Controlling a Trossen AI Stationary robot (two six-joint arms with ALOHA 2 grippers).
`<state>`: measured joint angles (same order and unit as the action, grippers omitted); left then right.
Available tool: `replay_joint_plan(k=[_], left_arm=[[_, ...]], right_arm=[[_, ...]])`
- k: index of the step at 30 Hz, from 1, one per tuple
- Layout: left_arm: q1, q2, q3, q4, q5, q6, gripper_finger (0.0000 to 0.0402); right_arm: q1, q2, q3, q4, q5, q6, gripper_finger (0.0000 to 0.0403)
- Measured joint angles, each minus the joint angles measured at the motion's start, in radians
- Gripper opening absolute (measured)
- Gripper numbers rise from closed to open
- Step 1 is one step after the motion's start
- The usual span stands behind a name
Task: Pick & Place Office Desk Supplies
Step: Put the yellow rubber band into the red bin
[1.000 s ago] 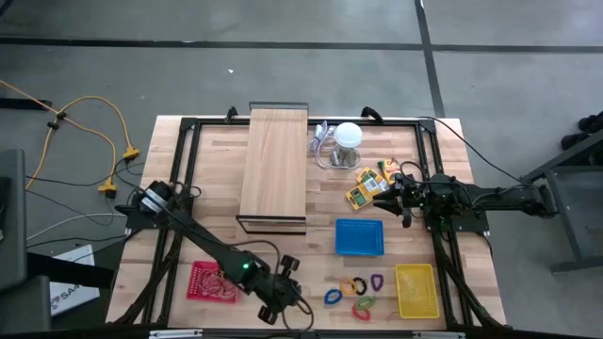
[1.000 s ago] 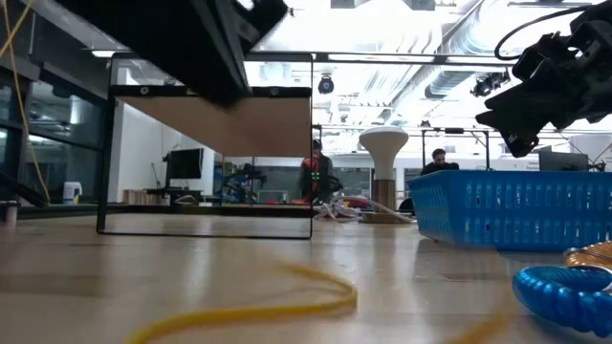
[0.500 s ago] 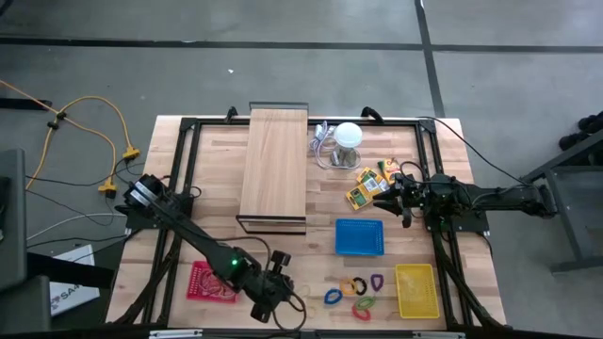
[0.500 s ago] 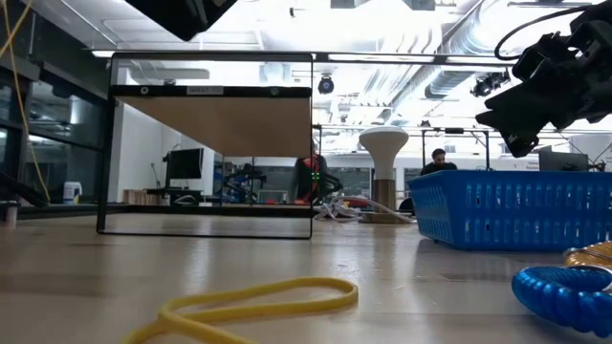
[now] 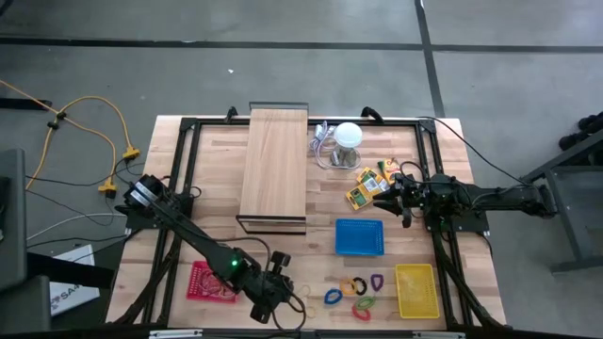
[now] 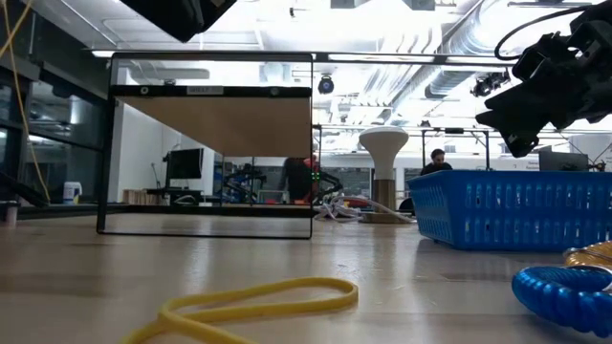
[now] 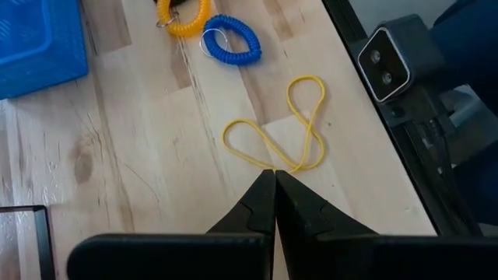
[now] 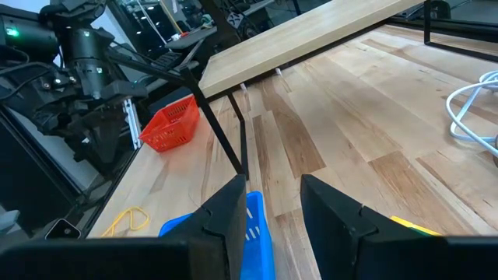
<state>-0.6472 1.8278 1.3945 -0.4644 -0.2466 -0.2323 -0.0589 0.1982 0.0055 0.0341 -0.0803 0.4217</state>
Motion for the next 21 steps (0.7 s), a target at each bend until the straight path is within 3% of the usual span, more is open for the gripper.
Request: replay_joint_plan(k=[21], left_arm=[[0.012, 0.102, -0.002, 0.139, 0.006, 0.11, 0.0002]], right_arm=[[0.0, 0.0, 0.0, 0.0, 0.001, 0.0, 0.0111]])
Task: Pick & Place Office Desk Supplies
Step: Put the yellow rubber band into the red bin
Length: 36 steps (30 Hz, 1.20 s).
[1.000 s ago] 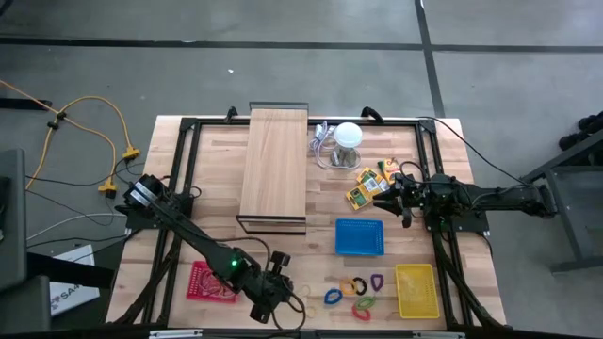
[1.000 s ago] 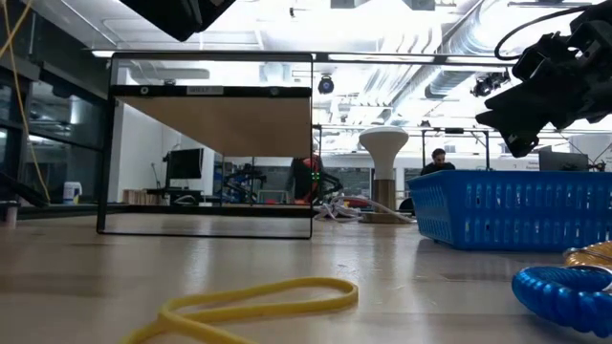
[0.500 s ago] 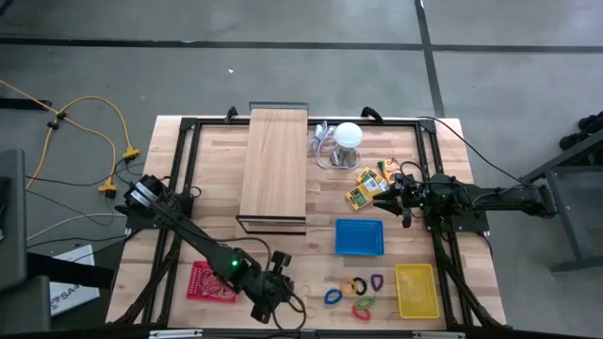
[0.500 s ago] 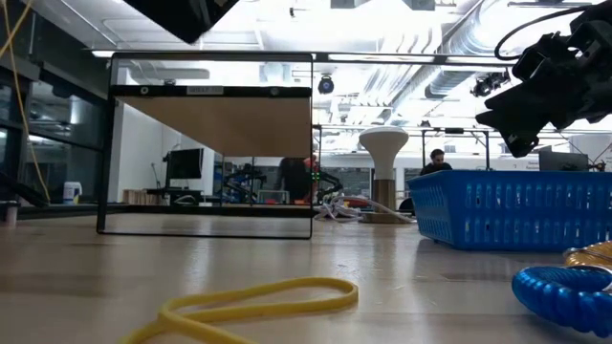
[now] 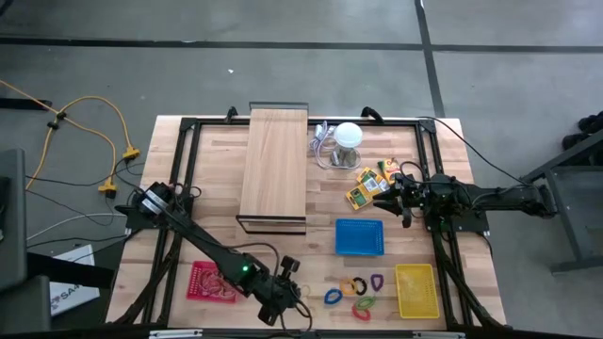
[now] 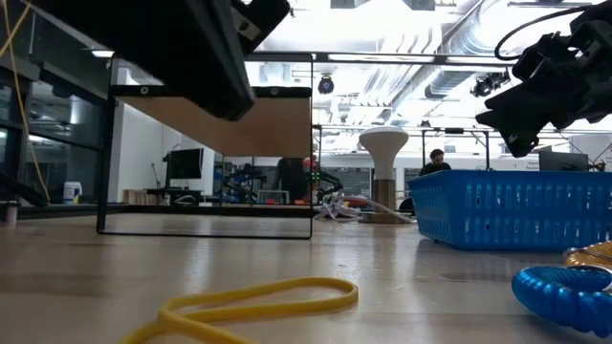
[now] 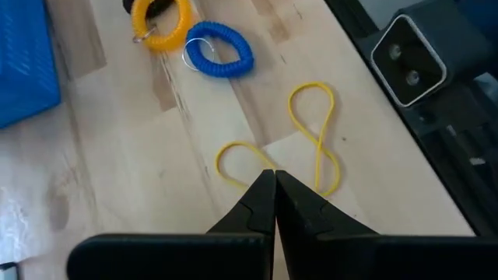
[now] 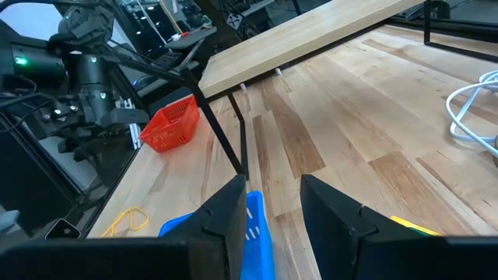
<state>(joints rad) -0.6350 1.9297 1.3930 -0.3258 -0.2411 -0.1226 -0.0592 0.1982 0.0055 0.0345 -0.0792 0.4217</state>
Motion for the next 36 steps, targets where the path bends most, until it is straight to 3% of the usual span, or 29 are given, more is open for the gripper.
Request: replay_joint_plan(k=[17, 36], left_arm=[[-0.003, 0.068, 0.001, 0.039, 0.074, 0.025, 0.0125], [-0.023, 0.129, 0.001, 0.105, 0.155, 0.17, 0.0132]], right_arm=[[0.0, 0.0, 0.0, 0.0, -0.001, 0.0, 0.0111], [0.0, 0.0, 0.0, 0.0, 0.0, 0.0, 0.0111]])
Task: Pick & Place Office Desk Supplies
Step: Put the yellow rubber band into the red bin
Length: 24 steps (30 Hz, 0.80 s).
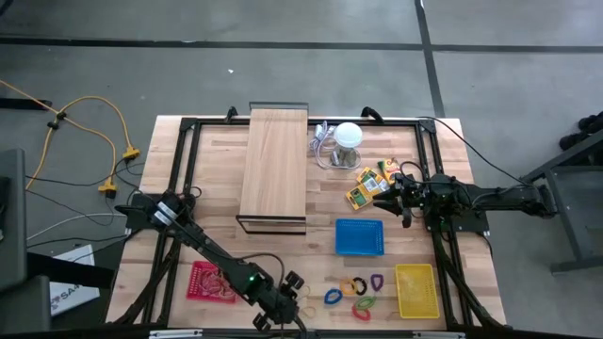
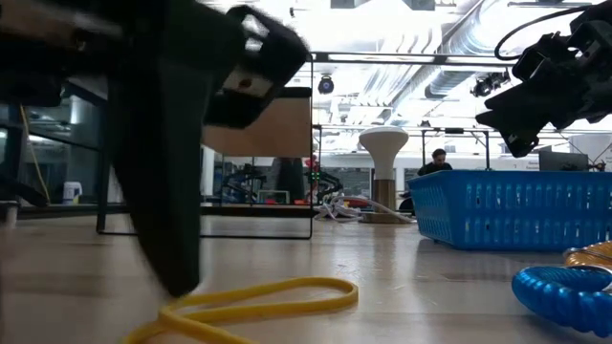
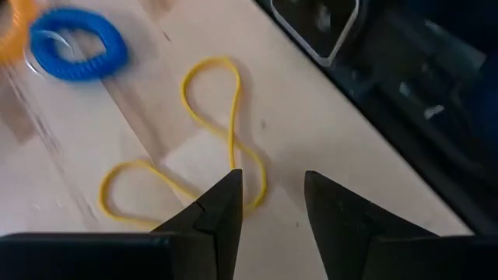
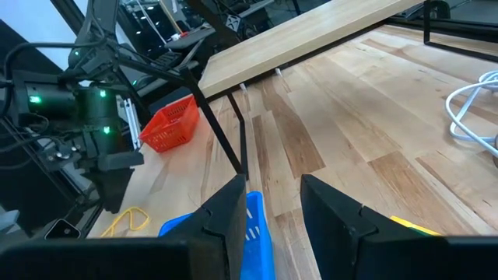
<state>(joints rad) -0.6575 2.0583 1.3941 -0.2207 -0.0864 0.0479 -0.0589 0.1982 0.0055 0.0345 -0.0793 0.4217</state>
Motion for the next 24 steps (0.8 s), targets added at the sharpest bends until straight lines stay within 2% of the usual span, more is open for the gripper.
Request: replay_joint_plan(k=[7, 24], left_arm=[[0.004, 0.002, 0.0, 0.02, -0.03, 0.041, 0.0132], [0.029, 0.002, 0.0, 0.002, -0.042, 0.03, 0.0132]], right_arm=[[0.0, 0.0, 0.0, 0.0, 0.0, 0.0, 0.0111], [0.0, 0.0, 0.0, 0.0, -0.001, 0.0, 0.0111]])
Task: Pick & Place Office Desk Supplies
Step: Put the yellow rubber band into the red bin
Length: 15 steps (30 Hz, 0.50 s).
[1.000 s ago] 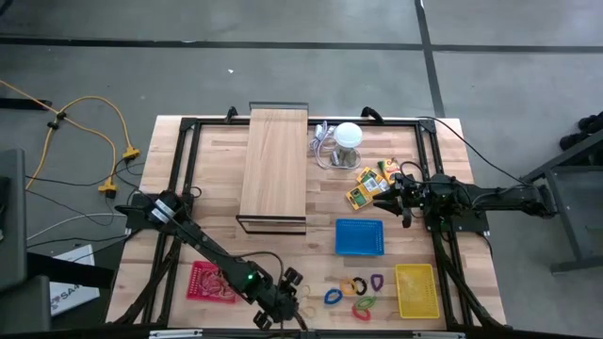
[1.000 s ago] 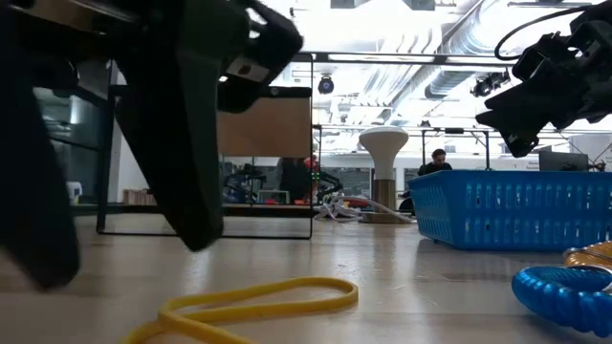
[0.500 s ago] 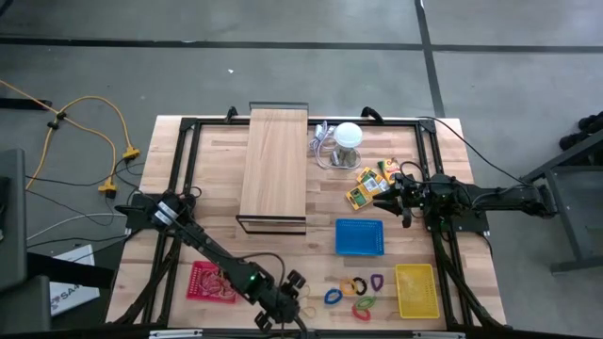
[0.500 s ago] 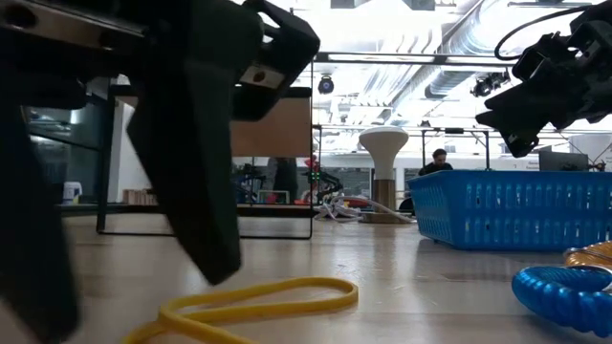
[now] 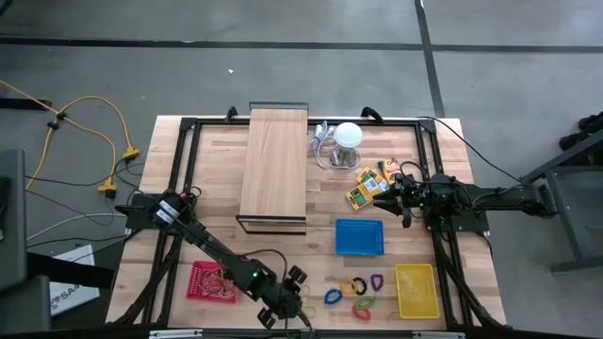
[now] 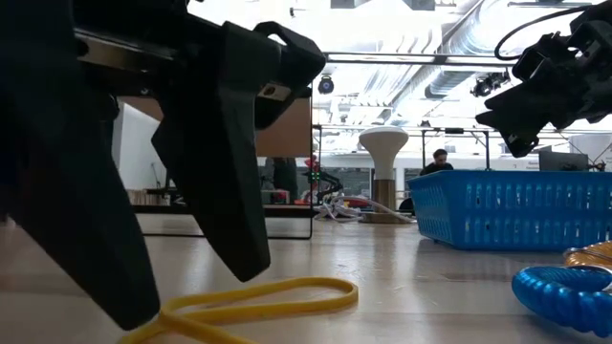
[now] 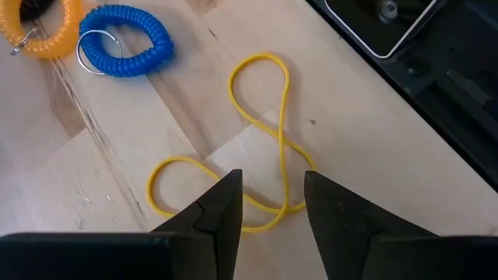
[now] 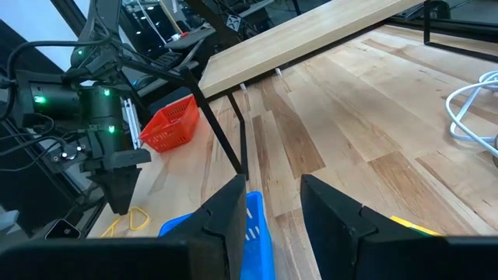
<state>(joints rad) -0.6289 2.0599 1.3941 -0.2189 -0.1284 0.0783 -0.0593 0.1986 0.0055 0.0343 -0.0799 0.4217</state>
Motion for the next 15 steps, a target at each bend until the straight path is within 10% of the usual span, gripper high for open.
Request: replay_joint_plan(k=[15], left_arm=[[0.0, 0.025, 0.001, -0.008, -0.012, -0.127, 0.0127]], right_arm=[[0.0, 0.0, 0.0, 0.0, 0.0, 0.0, 0.0111]])
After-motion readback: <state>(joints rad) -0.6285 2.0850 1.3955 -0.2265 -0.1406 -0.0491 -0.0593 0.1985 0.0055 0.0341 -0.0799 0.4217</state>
